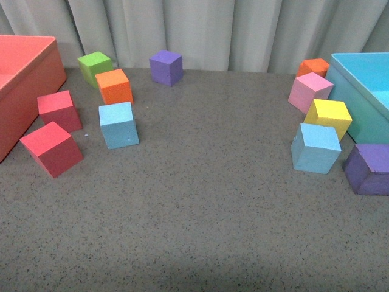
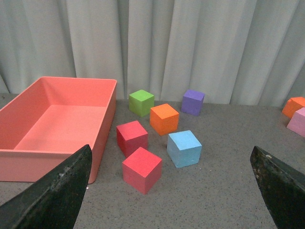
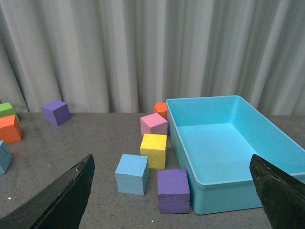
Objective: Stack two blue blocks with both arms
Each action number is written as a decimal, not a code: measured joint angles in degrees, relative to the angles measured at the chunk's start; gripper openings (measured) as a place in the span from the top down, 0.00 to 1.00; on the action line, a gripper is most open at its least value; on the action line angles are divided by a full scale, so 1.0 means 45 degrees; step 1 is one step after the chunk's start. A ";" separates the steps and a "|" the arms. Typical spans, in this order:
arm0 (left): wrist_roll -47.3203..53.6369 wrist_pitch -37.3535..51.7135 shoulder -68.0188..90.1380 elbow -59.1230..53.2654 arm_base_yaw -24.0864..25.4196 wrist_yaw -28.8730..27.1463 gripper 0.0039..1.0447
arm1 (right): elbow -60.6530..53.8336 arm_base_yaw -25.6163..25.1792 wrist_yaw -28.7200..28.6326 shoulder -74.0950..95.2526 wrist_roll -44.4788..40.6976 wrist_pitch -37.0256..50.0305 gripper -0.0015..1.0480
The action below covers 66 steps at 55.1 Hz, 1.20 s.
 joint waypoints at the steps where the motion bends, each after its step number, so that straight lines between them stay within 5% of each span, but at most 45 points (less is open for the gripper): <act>1: 0.0000 0.0000 0.0000 0.0000 0.0000 0.0000 0.06 | -0.0005 0.0000 0.0000 -0.0005 0.0000 0.0000 0.09; 4: 0.0000 0.0000 0.0000 0.0000 0.0000 0.0000 0.06 | -0.0005 0.0000 0.0015 0.0000 0.0000 -0.0005 0.09; 9: 0.0000 0.0000 0.0000 0.0000 0.0000 -0.0010 0.06 | 0.0685 0.1452 0.4643 0.1656 -0.1515 -0.1185 0.09; 14: 0.0000 0.0000 0.0000 0.0000 0.0000 0.0000 0.06 | 0.1088 0.1972 0.5785 0.3866 -0.1579 -0.0559 0.09; 26: 0.0000 0.0000 0.0000 0.0000 0.0000 0.0015 0.06 | 0.2973 0.2210 0.4148 1.0404 -0.0121 0.3264 0.09; 34: 0.0000 0.0000 0.0000 0.0000 0.0000 0.0005 0.06 | 0.5056 0.2166 0.3633 1.4999 0.1010 0.3818 0.09; 66: 0.0000 0.0000 0.0000 0.0000 0.0000 0.0010 0.06 | 1.3848 0.1860 0.1175 2.5252 0.3619 -0.0884 0.09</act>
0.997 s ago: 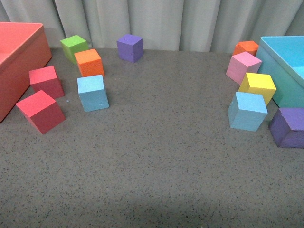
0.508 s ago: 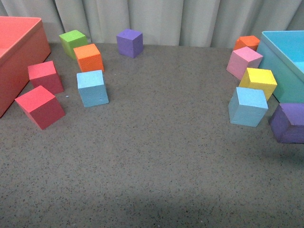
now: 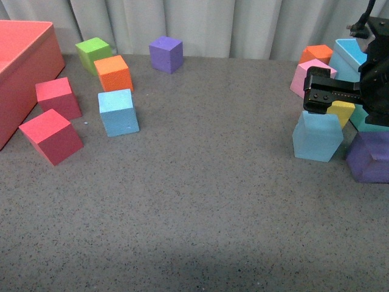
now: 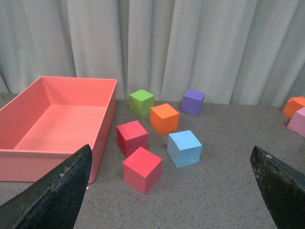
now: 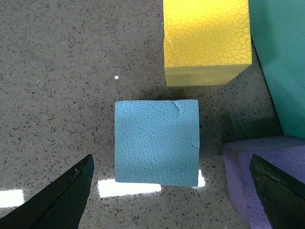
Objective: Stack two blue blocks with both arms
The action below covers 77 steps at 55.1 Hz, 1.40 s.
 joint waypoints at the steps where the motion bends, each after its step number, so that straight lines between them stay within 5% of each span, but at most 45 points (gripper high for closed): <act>1: 0.0000 0.0000 0.0000 0.0000 0.0000 0.0000 0.06 | 0.0078 -0.0005 -0.0044 0.0083 0.0005 -0.0044 0.09; 32: 0.0000 0.0000 0.0000 0.0000 0.0000 0.0000 0.06 | 0.2657 0.0165 -0.0437 0.2939 0.0087 -0.1831 0.09; 46: 0.0000 0.0000 0.0000 0.0000 0.0000 0.0000 0.06 | 0.2939 0.0214 -0.0418 0.3240 0.0141 -0.2191 0.48; 77: 0.0000 0.0000 0.0000 0.0000 0.0000 0.0000 0.06 | 0.4095 0.2103 -0.1025 0.2953 0.0141 -0.2472 0.55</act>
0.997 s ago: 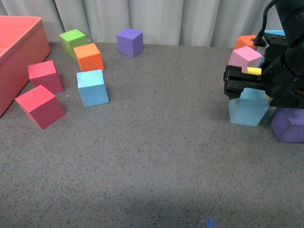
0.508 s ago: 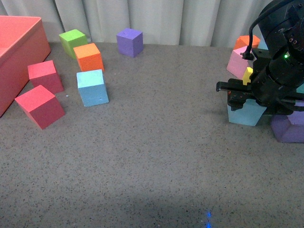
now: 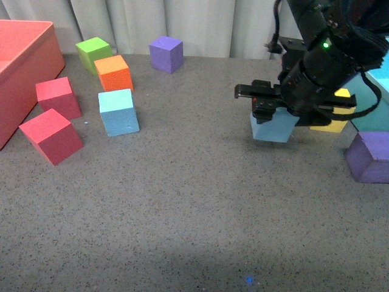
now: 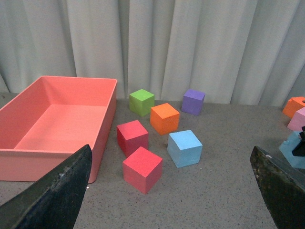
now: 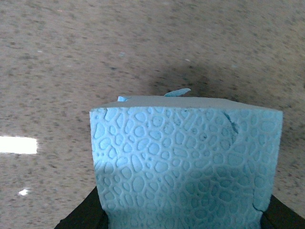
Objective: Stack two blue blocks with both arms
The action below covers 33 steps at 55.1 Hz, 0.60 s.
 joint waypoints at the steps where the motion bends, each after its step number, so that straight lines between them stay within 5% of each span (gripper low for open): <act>1: 0.0000 0.0000 0.0000 0.0000 0.0000 0.0000 0.06 | 0.0058 0.0063 0.0000 0.0019 0.0000 -0.0005 0.55; 33: 0.0000 0.0000 0.0000 0.0000 0.0000 0.0000 0.06 | 0.2793 0.1588 0.0321 0.2254 0.0583 -0.1443 0.56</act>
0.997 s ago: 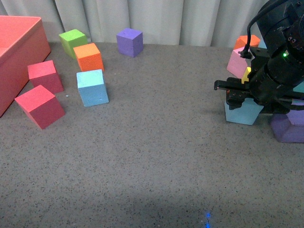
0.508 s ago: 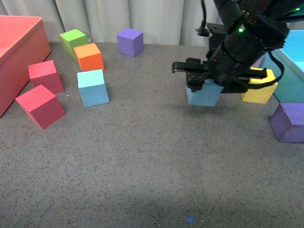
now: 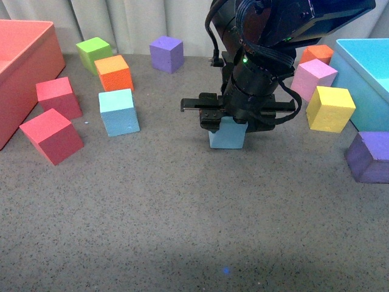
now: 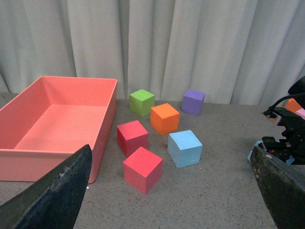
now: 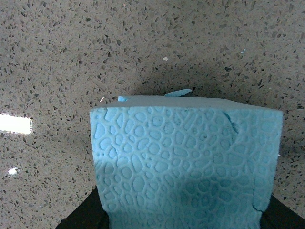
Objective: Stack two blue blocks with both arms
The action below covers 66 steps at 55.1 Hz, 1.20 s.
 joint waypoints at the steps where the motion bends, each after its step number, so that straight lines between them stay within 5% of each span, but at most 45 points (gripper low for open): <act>1: 0.0000 0.0000 0.0000 0.0000 0.0000 0.0000 0.06 | 0.0000 0.0015 0.0010 0.0000 0.0005 0.0010 0.55; 14: 0.0000 0.0000 0.0000 0.0000 0.0000 0.0000 0.06 | -0.0767 0.0068 -0.0194 -0.0840 0.0466 0.0767 0.08; 26: 0.0000 0.0000 0.0000 0.0000 0.0000 0.0000 0.06 | -0.2171 0.0005 -0.0024 -0.3075 0.0306 0.1472 0.09; 32: 0.0000 0.0000 -0.0005 0.0000 0.0000 0.0019 0.06 | -0.6251 -0.0160 0.4012 -0.3721 -0.2302 0.9656 0.29; 40: 0.0000 0.0000 -0.0005 0.0000 0.0000 -0.0015 0.06 | -1.1948 -0.1379 0.3589 -0.5999 -0.4017 1.9720 0.59; 51: 0.0000 0.0000 -0.0005 0.0000 0.0000 -0.0005 0.06 | -1.5645 -0.2652 0.2424 -0.9165 -0.4299 2.0779 0.99; 66: 0.0000 0.0000 -0.0005 0.0000 0.0000 -0.0010 0.06 | -1.8180 -0.3818 0.1350 -1.3362 -0.4352 1.9176 0.99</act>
